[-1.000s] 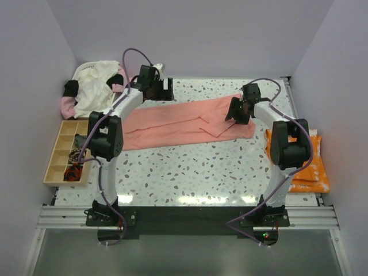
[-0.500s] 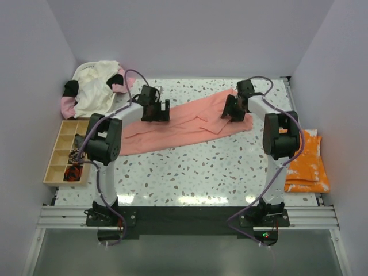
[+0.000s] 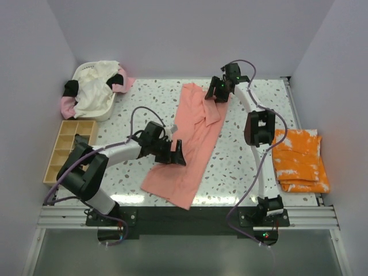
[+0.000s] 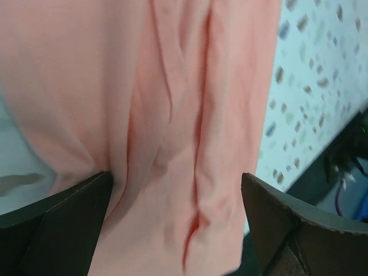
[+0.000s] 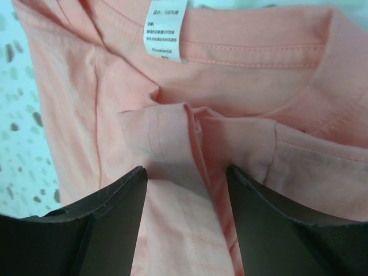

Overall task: Fold and stack the t-shirts
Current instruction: Rotate the tshirt 90 degrees

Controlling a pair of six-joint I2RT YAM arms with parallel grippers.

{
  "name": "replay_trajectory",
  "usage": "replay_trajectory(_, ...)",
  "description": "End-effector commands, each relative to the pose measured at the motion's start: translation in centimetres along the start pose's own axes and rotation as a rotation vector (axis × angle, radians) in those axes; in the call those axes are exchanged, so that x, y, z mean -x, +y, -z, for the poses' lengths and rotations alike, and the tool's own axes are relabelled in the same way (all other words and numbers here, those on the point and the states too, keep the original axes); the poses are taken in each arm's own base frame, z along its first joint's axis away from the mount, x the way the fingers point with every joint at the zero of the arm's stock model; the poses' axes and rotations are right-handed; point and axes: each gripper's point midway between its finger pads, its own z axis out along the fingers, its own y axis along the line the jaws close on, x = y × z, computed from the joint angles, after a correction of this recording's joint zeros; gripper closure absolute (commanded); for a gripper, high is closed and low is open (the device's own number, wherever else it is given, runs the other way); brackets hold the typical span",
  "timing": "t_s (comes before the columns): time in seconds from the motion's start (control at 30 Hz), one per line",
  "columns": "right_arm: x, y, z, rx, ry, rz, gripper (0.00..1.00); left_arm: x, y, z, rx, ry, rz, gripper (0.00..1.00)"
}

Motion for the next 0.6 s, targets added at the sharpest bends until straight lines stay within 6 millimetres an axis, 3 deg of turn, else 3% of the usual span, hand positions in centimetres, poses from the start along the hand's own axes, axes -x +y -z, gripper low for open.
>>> replay_trajectory(0.0, -2.9, 4.1, -2.3, 0.199, 0.104, 0.006, 0.37, -11.7, -3.6, 0.8, -0.100, 0.422, 0.141, 0.00)
replay_trajectory(0.07, -2.5, 5.7, -1.9, 0.268, 0.091, 0.010, 0.36, -11.2, -5.6, 0.9, -0.141, 0.429, 0.091, 0.00)
replay_trajectory(0.13, -0.5, 6.9, 0.0, 0.297, 0.024, 0.030, 0.36, -7.5, -6.8, 1.0, -0.119, 0.325, 0.011, 0.00)
replay_trajectory(0.17, -0.9, 6.2, 0.1, 0.273, 0.026, 0.023, 0.36, -6.7, -6.3, 1.4, -0.066, 0.310, -0.015, 0.00)
replay_trajectory(0.2, 1.5, 7.6, 3.1, 0.294, -0.062, 0.068, 0.35, -3.0, -6.4, 1.5, 0.015, 0.201, -0.066, 0.00)
replay_trajectory(0.23, 2.3, 7.6, 4.3, 0.281, -0.104, 0.080, 0.34, -1.6, -6.3, 1.9, 0.058, 0.165, -0.088, 0.00)
replay_trajectory(0.27, 1.1, 6.3, 4.1, 0.250, -0.094, 0.075, 0.33, -0.1, -6.3, 2.2, 0.089, 0.123, -0.127, 0.00)
replay_trajectory(0.3, 3.6, 7.5, 7.8, 0.254, -0.202, 0.113, 0.33, 3.8, -6.3, 3.1, 0.173, 0.015, -0.157, 0.00)
replay_trajectory(0.33, 3.9, 7.0, 8.8, 0.232, -0.226, 0.118, 0.32, 5.1, -6.0, 3.6, 0.218, -0.013, -0.164, 0.00)
replay_trajectory(0.43, 3.1, 5.7, 11.5, 0.158, -0.242, 0.147, 0.31, 10.8, -6.0, 5.1, 0.253, -0.156, -0.184, 0.00)
replay_trajectory(0.57, -0.5, 4.2, 11.0, 0.130, -0.132, 0.124, 0.33, 15.7, -4.6, 5.0, 0.196, -0.233, -0.128, 0.00)
